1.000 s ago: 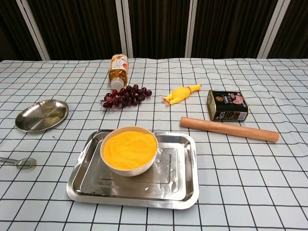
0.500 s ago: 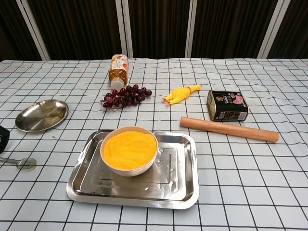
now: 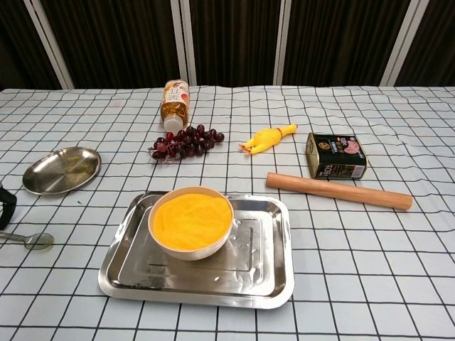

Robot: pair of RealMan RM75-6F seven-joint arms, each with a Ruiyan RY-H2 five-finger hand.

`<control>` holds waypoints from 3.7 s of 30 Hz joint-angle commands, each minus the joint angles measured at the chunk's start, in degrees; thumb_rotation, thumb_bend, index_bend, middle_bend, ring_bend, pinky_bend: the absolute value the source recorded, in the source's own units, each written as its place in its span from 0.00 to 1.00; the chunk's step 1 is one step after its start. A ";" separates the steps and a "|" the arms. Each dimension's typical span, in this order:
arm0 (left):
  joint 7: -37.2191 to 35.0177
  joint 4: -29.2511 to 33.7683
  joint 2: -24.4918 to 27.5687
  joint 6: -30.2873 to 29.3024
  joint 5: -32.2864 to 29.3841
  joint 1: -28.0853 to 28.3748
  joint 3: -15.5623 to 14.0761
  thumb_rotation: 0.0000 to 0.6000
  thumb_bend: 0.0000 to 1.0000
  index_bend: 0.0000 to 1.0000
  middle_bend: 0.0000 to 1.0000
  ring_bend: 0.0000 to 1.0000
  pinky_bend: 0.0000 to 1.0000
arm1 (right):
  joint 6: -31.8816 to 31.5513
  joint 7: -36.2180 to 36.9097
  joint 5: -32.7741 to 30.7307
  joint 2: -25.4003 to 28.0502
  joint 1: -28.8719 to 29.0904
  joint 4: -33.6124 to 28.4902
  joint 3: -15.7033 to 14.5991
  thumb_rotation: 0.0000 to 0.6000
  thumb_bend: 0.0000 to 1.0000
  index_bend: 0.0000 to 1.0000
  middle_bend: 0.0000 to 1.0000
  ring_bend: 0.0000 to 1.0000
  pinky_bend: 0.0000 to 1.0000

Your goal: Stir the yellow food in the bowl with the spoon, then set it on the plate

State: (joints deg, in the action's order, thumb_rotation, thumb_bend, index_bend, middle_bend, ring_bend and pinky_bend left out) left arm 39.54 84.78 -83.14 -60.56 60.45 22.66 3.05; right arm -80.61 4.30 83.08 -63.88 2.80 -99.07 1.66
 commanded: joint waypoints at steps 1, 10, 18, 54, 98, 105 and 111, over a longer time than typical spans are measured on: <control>0.08 -0.03 -0.09 -0.09 -0.12 0.13 -0.11 1.00 0.51 0.53 1.00 1.00 1.00 | -0.02 -0.02 0.05 0.00 0.00 -0.02 0.00 1.00 0.32 0.00 0.00 0.00 0.00; 0.22 -0.78 -0.59 -0.05 -0.95 0.49 -0.67 1.00 0.53 0.54 1.00 1.00 1.00 | 0.04 -0.02 0.01 0.02 0.02 0.02 0.01 1.00 0.32 0.00 0.00 0.00 0.00; -0.33 -0.91 -0.73 -0.57 -0.74 0.64 -0.98 1.00 0.53 0.54 1.00 1.00 1.00 | 0.04 -0.08 0.09 0.02 0.01 -0.05 -0.03 1.00 0.32 0.00 0.00 0.00 0.00; 14.52 21.93 4.09 -5.49 -6.21 9.66 5.57 1.00 0.53 0.55 1.00 1.00 1.00 | 0.20 -0.21 -0.76 -0.04 0.03 -0.04 0.34 1.00 0.32 0.00 0.00 0.00 0.00; 31.98 30.03 -5.29 -20.21 -22.81 24.48 6.97 1.00 0.28 0.44 0.99 1.00 1.00 | 0.77 1.97 -0.91 0.57 0.27 -0.01 0.58 1.00 0.32 0.00 0.00 0.00 0.00; 29.87 30.45 -2.34 -19.17 -23.17 24.20 6.59 1.00 0.41 0.45 1.00 1.00 1.00 | 0.74 1.57 -0.94 0.45 0.26 -0.14 0.56 1.00 0.32 0.00 0.00 0.00 0.00; 30.10 30.46 -2.79 -16.99 -25.44 25.58 6.20 1.00 0.46 0.46 1.00 1.00 1.00 | 0.71 1.86 -1.01 0.55 0.21 -0.29 0.58 1.00 0.32 0.00 0.00 0.00 0.00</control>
State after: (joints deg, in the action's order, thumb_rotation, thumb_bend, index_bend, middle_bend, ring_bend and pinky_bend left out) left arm 69.45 115.28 -85.62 -77.96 35.48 47.84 9.33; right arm -79.90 6.17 82.07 -63.34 3.01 -99.36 2.23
